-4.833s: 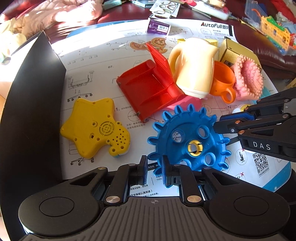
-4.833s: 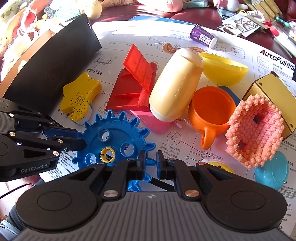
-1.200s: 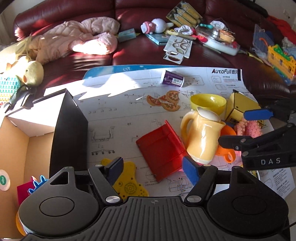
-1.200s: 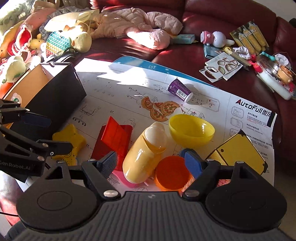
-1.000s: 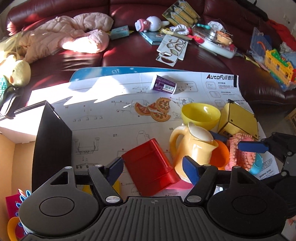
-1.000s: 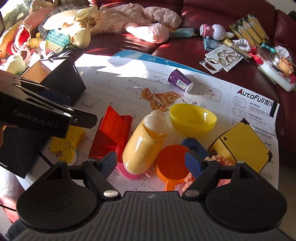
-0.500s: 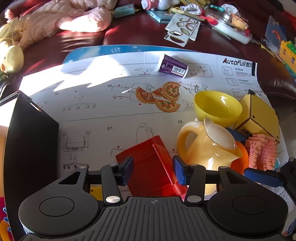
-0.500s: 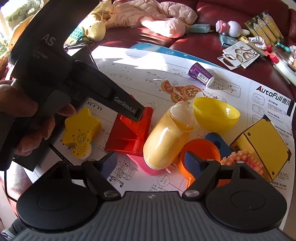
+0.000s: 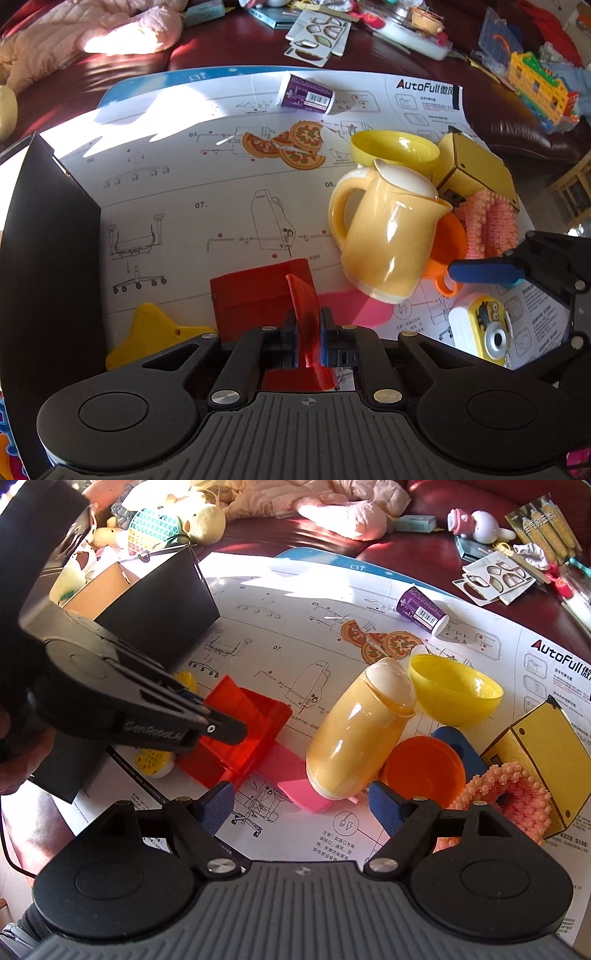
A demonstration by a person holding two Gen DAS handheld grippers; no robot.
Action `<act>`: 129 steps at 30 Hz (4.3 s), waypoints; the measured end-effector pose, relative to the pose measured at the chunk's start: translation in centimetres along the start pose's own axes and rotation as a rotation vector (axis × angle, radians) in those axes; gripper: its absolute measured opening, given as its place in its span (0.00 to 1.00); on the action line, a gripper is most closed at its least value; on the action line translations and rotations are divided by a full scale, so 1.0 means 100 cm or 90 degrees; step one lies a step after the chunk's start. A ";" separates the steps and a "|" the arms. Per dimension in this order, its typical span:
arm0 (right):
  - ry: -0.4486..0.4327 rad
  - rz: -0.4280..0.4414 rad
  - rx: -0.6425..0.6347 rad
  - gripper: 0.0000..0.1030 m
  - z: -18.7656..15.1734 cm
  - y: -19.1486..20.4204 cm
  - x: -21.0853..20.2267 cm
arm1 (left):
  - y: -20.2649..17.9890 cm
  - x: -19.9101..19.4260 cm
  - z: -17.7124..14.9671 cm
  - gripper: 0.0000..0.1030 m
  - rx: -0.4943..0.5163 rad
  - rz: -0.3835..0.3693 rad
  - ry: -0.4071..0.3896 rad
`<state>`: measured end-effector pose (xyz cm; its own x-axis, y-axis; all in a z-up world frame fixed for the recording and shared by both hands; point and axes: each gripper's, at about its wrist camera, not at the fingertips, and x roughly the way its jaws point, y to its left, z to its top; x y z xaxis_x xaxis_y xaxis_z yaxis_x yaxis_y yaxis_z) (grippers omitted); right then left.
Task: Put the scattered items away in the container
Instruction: 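Close the left tool on the wall of the red piece, then lift the red piece with the left tool while the right tool grips its other side, then carry the red piece with both tools into the box and open both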
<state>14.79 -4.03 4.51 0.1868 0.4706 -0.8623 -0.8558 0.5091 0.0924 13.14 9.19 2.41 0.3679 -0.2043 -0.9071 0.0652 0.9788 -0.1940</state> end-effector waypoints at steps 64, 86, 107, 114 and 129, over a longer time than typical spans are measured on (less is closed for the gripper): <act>0.143 0.232 -0.207 0.21 -0.007 0.071 0.067 | -0.014 -0.019 -0.134 0.00 0.193 -0.068 0.027; 0.095 0.113 -0.114 0.03 -0.013 0.048 0.031 | -0.037 -0.026 -0.108 0.05 0.108 -0.031 0.001; -0.047 0.047 -0.203 0.03 0.063 0.079 -0.046 | -0.019 -0.117 -0.073 0.06 0.088 0.023 -0.164; -0.086 0.066 -0.266 0.04 0.102 0.129 -0.053 | 0.026 -0.162 -0.080 0.06 0.030 0.060 -0.222; -0.043 0.115 -0.348 0.03 0.160 0.223 0.028 | 0.143 -0.160 -0.097 0.03 -0.103 0.126 -0.191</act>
<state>3.93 20.23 12.12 0.0301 0.5695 -0.8214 -0.9984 -0.0218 -0.0516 -0.84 26.36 10.49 0.6145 0.0242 -0.7885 -0.1726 0.9794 -0.1044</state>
